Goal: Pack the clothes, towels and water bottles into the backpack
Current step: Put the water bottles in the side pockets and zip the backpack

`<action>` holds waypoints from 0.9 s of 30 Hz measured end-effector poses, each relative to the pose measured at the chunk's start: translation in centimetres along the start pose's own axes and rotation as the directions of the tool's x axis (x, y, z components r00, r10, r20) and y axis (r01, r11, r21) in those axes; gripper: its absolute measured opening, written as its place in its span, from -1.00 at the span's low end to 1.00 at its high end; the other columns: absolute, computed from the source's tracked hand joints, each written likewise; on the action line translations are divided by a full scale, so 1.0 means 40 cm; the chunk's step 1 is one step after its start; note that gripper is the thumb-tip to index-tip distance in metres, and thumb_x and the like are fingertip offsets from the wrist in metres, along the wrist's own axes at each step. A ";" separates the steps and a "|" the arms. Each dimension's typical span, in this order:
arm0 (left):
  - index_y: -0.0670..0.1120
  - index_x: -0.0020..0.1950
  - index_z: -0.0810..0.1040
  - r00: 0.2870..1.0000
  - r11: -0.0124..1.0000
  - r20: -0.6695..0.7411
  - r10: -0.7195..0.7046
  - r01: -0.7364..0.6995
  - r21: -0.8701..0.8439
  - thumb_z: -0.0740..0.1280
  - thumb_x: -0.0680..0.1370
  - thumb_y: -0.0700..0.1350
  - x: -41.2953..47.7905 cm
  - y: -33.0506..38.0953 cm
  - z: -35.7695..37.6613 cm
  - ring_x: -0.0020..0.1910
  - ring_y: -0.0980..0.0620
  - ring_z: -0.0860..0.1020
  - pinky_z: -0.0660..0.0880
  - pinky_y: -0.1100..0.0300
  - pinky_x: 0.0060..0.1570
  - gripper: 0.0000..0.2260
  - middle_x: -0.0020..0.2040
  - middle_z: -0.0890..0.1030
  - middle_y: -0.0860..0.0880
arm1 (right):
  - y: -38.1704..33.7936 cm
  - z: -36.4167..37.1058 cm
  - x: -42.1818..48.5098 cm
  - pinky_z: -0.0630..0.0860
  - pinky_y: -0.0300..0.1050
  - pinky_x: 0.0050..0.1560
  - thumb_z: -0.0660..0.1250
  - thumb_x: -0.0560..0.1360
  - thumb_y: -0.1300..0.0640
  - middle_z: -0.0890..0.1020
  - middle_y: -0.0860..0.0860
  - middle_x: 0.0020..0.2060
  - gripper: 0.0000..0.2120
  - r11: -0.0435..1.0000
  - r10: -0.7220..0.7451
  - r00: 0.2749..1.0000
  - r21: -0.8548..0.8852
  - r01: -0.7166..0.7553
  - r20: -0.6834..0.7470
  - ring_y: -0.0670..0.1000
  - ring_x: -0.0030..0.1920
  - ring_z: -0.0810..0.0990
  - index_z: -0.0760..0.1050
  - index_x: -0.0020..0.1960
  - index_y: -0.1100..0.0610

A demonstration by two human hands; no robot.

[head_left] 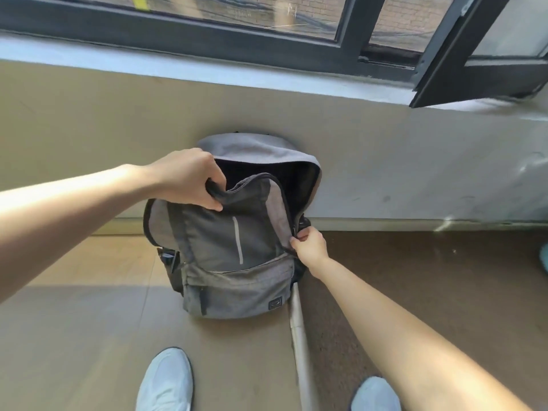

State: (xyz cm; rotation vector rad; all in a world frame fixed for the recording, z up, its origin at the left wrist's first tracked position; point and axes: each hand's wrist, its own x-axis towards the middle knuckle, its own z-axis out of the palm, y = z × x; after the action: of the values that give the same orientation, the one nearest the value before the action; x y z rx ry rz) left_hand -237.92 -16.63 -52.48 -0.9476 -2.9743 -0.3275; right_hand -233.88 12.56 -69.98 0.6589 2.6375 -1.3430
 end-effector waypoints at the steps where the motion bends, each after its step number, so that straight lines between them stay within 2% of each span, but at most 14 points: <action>1: 0.26 -0.38 0.49 1.000 1.000 0.019 -0.004 0.004 0.003 0.61 0.37 0.05 -0.003 -0.002 0.003 -0.30 0.24 0.50 0.53 0.08 -0.25 -0.68 -0.36 0.58 0.22 | 0.002 -0.001 0.009 0.57 0.11 0.22 0.47 0.53 0.10 0.63 0.13 0.11 -0.72 1.000 0.012 1.000 0.008 -0.012 0.004 0.15 0.13 0.60 0.52 0.17 0.17; 4: 0.25 -0.40 0.41 1.000 0.999 0.014 -0.001 0.000 0.040 0.59 0.38 0.04 -0.002 -0.003 0.011 -0.32 0.23 0.46 0.45 0.12 -0.29 -0.63 -0.40 0.53 0.22 | 0.003 -0.008 0.029 0.60 0.10 0.21 0.50 0.51 0.09 0.63 0.10 0.12 -0.68 0.997 0.062 0.997 0.036 -0.064 0.054 0.13 0.12 0.61 0.55 0.20 0.16; 6: 0.20 -0.40 0.36 1.000 0.997 -0.020 -0.003 0.005 0.071 0.58 0.41 0.05 0.001 0.000 0.013 -0.34 0.14 0.43 0.34 0.13 -0.33 -0.60 -0.44 0.46 0.15 | 0.000 -0.009 0.032 0.62 0.07 0.16 0.50 0.52 0.07 0.62 0.08 0.10 -0.68 0.995 0.090 0.992 0.041 -0.094 0.089 0.10 0.06 0.61 0.54 0.21 0.16; 9: 0.10 -0.38 0.26 0.997 0.989 -0.077 -0.009 0.020 0.148 0.54 0.46 0.08 0.007 0.003 0.010 -0.30 -0.12 0.41 0.25 0.10 -0.35 -0.53 -0.43 0.39 0.07 | -0.008 -0.016 0.021 0.51 -0.04 -0.12 0.44 0.56 0.04 0.56 0.04 -0.19 -0.82 0.984 0.119 0.979 0.112 -0.139 0.167 0.00 -0.19 0.51 0.51 -0.02 0.12; 12: 0.05 -0.38 0.21 0.993 0.979 -0.119 0.004 0.020 0.202 0.50 0.50 0.12 0.016 0.010 0.012 -0.26 -0.16 0.41 0.20 0.09 -0.35 -0.50 -0.41 0.37 0.06 | -0.036 -0.034 0.009 0.35 -0.10 -0.26 0.36 0.61 -0.03 0.45 0.01 -0.44 -0.68 0.948 0.142 0.960 0.247 -0.202 0.241 -0.01 -0.36 0.38 0.52 -0.20 0.17; 15: 0.03 -0.37 0.24 0.987 0.979 -0.163 0.006 0.028 0.202 0.47 0.52 0.16 0.021 0.010 0.012 -0.27 -0.16 0.42 0.21 0.09 -0.35 -0.52 -0.41 0.37 0.06 | -0.089 -0.058 0.009 0.30 -0.17 -0.35 0.30 0.64 -0.07 0.41 0.01 -0.45 -0.63 0.871 0.201 0.962 0.415 -0.262 0.186 -0.05 -0.42 0.33 0.49 -0.23 0.16; 17: -0.01 -0.34 0.34 0.977 0.985 -0.213 0.003 0.034 0.171 0.46 0.53 0.18 0.024 0.001 0.011 -0.27 -0.16 0.44 0.25 0.10 -0.37 -0.56 -0.40 0.41 0.05 | -0.123 -0.084 0.012 0.29 -0.19 -0.38 0.29 0.65 -0.06 0.39 0.01 -0.45 -0.62 0.817 0.243 0.961 0.506 -0.278 0.136 -0.07 -0.44 0.30 0.48 -0.23 0.16; 19: -0.02 -0.29 0.46 0.961 0.990 -0.276 0.004 0.035 0.135 0.45 0.53 0.21 0.028 -0.005 0.010 -0.27 -0.15 0.48 0.33 0.11 -0.37 -0.61 -0.37 0.48 0.04 | -0.159 -0.120 0.017 0.26 -0.18 -0.39 0.27 0.66 -0.05 0.36 0.00 -0.47 -0.61 0.795 0.203 0.974 0.564 -0.222 0.097 -0.06 -0.45 0.27 0.44 -0.27 0.14; 22: 0.05 -0.26 0.49 0.934 0.997 -0.355 -0.029 0.054 0.062 0.44 0.53 0.23 0.042 0.010 0.010 -0.24 -0.11 0.51 0.31 0.13 -0.35 -0.67 -0.33 0.52 0.07 | -0.244 -0.192 0.028 0.20 -0.16 -0.37 0.23 0.68 -0.04 0.32 0.01 -0.46 -0.58 0.852 -0.005 0.998 0.523 -0.025 0.055 -0.04 -0.43 0.23 0.38 -0.31 0.11; 24: 0.06 -0.20 0.54 0.925 0.997 -0.377 -0.041 0.065 0.050 0.42 0.55 0.23 0.060 0.029 0.012 -0.17 -0.11 0.55 0.27 0.13 -0.33 -0.71 -0.26 0.56 0.08 | -0.311 -0.241 0.035 0.20 -0.18 -0.39 0.21 0.69 -0.04 0.30 0.02 -0.46 -0.55 0.899 -0.167 0.985 0.417 0.132 0.047 -0.02 -0.44 0.24 0.35 -0.34 0.10; 27: 0.06 0.03 0.64 0.921 0.995 -0.383 -0.075 0.096 0.035 0.39 0.56 0.24 0.094 0.061 0.011 0.01 -0.07 0.60 0.28 0.12 -0.24 -0.73 -0.05 0.65 0.09 | -0.381 -0.296 0.041 0.24 -0.16 -0.37 0.24 0.67 -0.06 0.30 0.03 -0.46 -0.53 0.939 -0.320 0.940 0.169 0.299 0.114 0.01 -0.43 0.25 0.35 -0.37 0.09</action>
State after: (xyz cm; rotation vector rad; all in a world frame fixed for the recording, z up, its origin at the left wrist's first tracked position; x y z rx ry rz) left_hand -239.58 -12.46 -52.19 -0.6585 -2.6548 -0.3820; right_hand -240.68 14.64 -51.98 0.1520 2.6238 -1.6146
